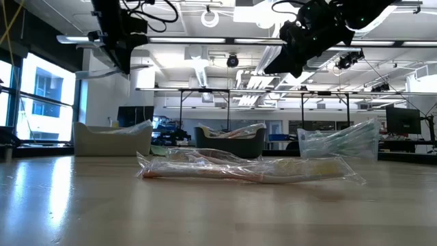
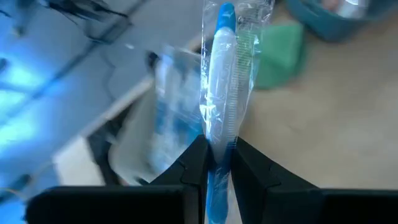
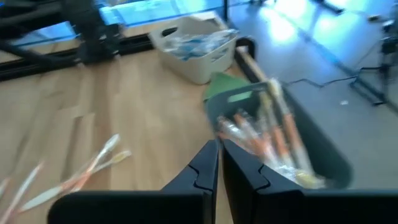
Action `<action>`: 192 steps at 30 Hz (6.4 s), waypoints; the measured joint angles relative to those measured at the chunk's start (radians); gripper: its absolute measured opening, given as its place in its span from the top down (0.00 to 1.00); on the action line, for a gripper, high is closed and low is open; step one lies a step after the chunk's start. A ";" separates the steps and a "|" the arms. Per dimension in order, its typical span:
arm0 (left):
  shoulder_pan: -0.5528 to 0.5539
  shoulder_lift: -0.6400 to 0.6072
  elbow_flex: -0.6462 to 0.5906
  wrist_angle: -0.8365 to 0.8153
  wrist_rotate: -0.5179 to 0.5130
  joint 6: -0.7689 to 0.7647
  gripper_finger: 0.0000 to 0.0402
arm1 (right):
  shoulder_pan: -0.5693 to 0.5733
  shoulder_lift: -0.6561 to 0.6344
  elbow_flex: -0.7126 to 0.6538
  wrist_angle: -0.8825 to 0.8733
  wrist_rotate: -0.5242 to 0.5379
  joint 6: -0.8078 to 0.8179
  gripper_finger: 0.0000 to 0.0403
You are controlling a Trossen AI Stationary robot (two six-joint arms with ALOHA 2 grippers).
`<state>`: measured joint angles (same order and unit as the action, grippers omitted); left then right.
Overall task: Pick & Place Toothbrushes
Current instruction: Put the blue toothbrush into the gray bin, then put the orange toothbrush into the blue bin
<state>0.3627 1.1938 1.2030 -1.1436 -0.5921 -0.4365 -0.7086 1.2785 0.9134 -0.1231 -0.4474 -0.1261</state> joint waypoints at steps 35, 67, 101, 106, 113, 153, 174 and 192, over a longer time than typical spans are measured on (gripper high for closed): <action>0.501 0.003 -0.400 0.637 0.257 0.410 0.88 | -0.001 0.000 0.000 0.059 0.187 -0.001 0.97; 0.501 0.003 -0.405 0.762 0.273 0.300 0.49 | -0.001 0.000 0.000 0.075 0.237 0.033 0.97; -0.147 -0.112 -0.224 0.686 0.036 -0.051 0.55 | 0.168 -0.011 0.002 -0.061 0.021 0.053 0.97; -0.292 -0.120 -0.236 0.666 0.040 -0.125 0.65 | 0.214 -0.011 0.002 -0.047 0.003 0.046 0.97; -0.432 -0.121 -0.235 0.670 0.035 -0.160 0.75 | 0.300 -0.011 0.001 -0.001 -0.023 0.054 0.97; -0.514 -0.222 -0.235 0.813 0.225 0.222 1.00 | 0.706 0.484 0.000 0.238 0.361 0.316 0.58; -0.514 -0.222 -0.236 0.824 0.197 0.192 1.00 | 0.765 0.657 0.003 0.351 0.511 0.367 0.52; -0.514 -0.241 -0.236 0.827 0.198 0.192 1.00 | 0.756 0.596 0.000 0.272 0.534 0.334 0.98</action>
<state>-0.1513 0.9526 0.9672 -0.3170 -0.3943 -0.2441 0.0471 1.8743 0.9131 0.1485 0.0863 0.2076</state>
